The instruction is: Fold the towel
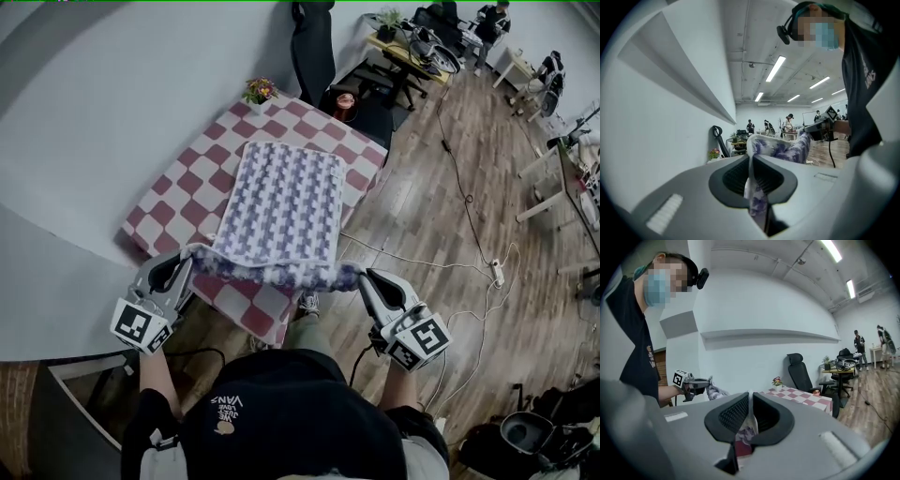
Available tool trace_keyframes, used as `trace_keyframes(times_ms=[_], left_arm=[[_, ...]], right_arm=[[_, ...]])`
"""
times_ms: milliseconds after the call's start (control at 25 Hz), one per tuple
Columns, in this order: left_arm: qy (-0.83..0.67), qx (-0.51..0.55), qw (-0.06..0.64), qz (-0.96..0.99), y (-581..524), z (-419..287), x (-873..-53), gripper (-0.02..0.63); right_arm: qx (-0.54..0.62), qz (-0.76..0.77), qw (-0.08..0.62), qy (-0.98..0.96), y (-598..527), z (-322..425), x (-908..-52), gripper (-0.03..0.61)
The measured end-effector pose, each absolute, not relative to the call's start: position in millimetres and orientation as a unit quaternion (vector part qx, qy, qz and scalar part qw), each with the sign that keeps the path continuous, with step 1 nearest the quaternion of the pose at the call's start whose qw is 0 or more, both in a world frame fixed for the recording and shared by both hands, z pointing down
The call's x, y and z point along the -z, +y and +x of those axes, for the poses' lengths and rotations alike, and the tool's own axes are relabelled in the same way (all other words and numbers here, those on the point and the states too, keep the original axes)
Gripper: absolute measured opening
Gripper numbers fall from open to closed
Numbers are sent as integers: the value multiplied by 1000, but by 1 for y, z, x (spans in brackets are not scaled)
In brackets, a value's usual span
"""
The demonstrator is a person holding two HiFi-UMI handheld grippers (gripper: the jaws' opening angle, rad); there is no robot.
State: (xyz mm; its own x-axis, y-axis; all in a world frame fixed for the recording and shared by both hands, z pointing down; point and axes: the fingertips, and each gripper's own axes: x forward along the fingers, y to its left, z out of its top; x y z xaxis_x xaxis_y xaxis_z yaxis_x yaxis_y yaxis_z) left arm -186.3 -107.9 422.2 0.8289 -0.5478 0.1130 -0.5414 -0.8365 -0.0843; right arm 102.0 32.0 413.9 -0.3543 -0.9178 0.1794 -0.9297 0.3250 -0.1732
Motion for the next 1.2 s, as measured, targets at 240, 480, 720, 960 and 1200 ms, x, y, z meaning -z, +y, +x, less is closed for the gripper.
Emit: trace_keyframes(times_ms=[240, 480, 720, 960, 1200], left_arm=[[338, 77, 6, -938, -176, -145, -441, 25], [378, 97, -15, -921, -237, -108, -467, 25], [411, 128, -18, -903, -298, -73, -495, 25], [462, 149, 4, -874, -352, -49, -511, 25], [470, 191, 21, -861, -403, -25, -539, 25]], right_arm=[[-113, 600, 31, -792, -38, 147, -434, 34], [-107, 628, 56, -769, -110, 192, -458, 34], [-105, 635, 92, -760, -170, 226, -496, 34], [-119, 634, 97, -758, -226, 250, -530, 34], [-116, 642, 115, -749, -279, 272, -555, 34]])
